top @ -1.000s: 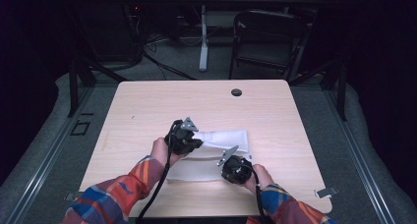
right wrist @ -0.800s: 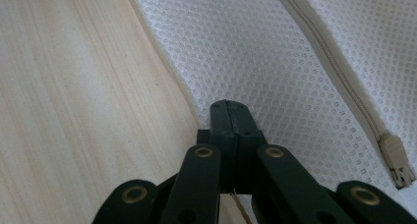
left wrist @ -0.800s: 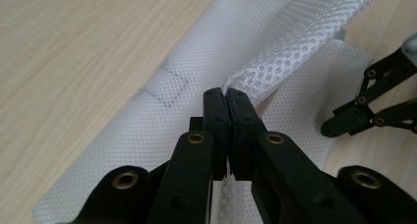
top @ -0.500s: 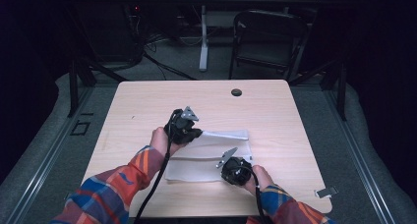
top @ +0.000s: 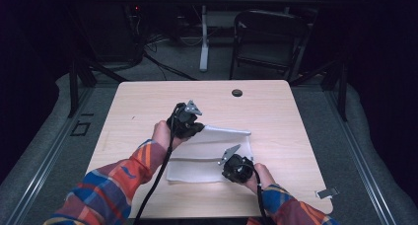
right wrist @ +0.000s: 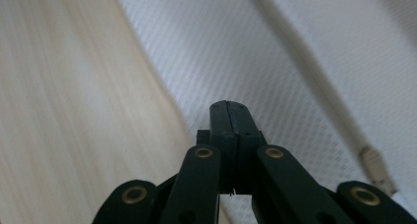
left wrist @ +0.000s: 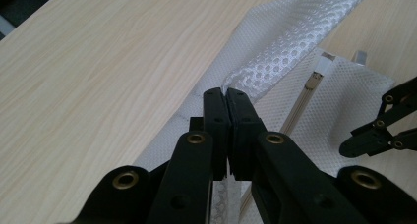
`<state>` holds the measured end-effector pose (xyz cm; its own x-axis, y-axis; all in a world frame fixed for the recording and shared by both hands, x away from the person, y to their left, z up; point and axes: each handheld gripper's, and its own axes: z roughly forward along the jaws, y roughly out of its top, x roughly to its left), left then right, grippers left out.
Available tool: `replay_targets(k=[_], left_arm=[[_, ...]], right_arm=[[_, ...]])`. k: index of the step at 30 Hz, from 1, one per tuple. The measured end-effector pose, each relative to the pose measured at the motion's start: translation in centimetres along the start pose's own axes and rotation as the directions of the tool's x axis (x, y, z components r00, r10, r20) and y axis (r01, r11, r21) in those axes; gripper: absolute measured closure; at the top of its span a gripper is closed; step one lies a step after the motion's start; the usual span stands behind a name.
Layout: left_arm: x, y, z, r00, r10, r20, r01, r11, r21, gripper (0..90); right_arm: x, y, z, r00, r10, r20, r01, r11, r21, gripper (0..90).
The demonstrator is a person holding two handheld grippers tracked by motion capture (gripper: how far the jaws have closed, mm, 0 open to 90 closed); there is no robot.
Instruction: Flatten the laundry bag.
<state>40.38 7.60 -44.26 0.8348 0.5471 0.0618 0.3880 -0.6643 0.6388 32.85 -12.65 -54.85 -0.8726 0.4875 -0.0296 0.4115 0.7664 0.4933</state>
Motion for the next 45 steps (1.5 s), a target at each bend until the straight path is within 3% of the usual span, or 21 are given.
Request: replay_targets(k=[3, 5, 7, 8, 11, 14, 17, 27, 28, 35, 37, 45], left_arm=[[0.1, 0.1, 0.2, 0.9999, -0.01, -0.005, 0.01, 1.0, -0.002, 88.3], [0.3, 0.3, 0.2, 1.0, -0.009, 0.001, 0.009, 1.0, -0.002, 88.2], [0.4, 0.5, 0.2, 0.9999, -0.009, -0.012, 0.009, 0.9999, -0.006, 88.3], [0.4, 0.5, 0.2, 0.9999, -0.009, -0.012, 0.009, 0.9999, -0.006, 88.3], [0.7, 1.0, 0.1, 0.9996, -0.009, -0.026, 0.008, 1.0, -0.004, 88.3], [1.2, 1.8, -0.2, 0.999, 0.001, -0.045, -0.001, 1.0, -0.001, 88.3], [1.5, 2.2, -0.3, 0.9984, -0.003, -0.056, 0.003, 1.0, -0.002, 88.3], [2.5, 3.2, -0.2, 0.9958, -0.009, -0.091, 0.009, 1.0, 0.003, 88.3], [2.6, 3.2, -0.2, 0.9952, -0.009, -0.098, 0.008, 1.0, -0.001, 88.3], [3.5, 3.9, 0.3, 0.9919, -0.025, -0.125, 0.026, 0.9997, 0.0, 88.2], [3.7, 4.0, 0.6, 0.9907, -0.03, -0.133, 0.03, 0.9995, 0.002, 88.2], [4.6, 4.5, 2.3, 0.9836, -0.057, -0.171, 0.056, 0.9984, -0.007, 88.1]], right_arm=[[-0.1, 0.3, 0.4, 0.9999, -0.001, 0.011, 0.001, 1.0, -0.014, 90.0], [-0.1, 0.3, 1.2, 0.9998, 0.015, 0.01, -0.015, 1.0, 0.0, 90.0], [-0.2, 0.4, 1.2, 0.9999, -0.001, 0.013, 0.0, 1.0, 0.027, 90.0], [-0.1, 0.3, 1.4, 0.9998, 0.017, 0.003, -0.017, 1.0, 0.004, 90.0], [-0.2, 0.2, 1.4, 0.999, 0.039, -0.024, -0.039, 0.999, 0.006, 90.0], [0.0, 0.2, 1.0, 0.9979, 0.03, -0.058, -0.027, 0.998, 0.049, 90.0], [0.2, 0.2, 0.9, 0.9984, 0.015, -0.055, -0.012, 0.998, 0.064, 90.0], [0.4, 0.1, 0.8, 0.9963, 0.002, -0.086, 0.004, 0.997, 0.077, 90.0], [0.4, 0.1, 0.7, 0.9963, -0.017, -0.084, 0.024, 0.995, 0.093, 90.0], [0.7, -0.2, 0.6, 0.9911, 0.007, -0.133, 0.004, 0.996, 0.086, 90.0], [0.7, -0.2, 0.5, 0.991, -0.005, -0.134, 0.018, 0.995, 0.098, 90.0], [1.3, -0.3, 0.4, 0.9911, 0.013, -0.133, 0.001, 0.995, 0.1, 90.0]])
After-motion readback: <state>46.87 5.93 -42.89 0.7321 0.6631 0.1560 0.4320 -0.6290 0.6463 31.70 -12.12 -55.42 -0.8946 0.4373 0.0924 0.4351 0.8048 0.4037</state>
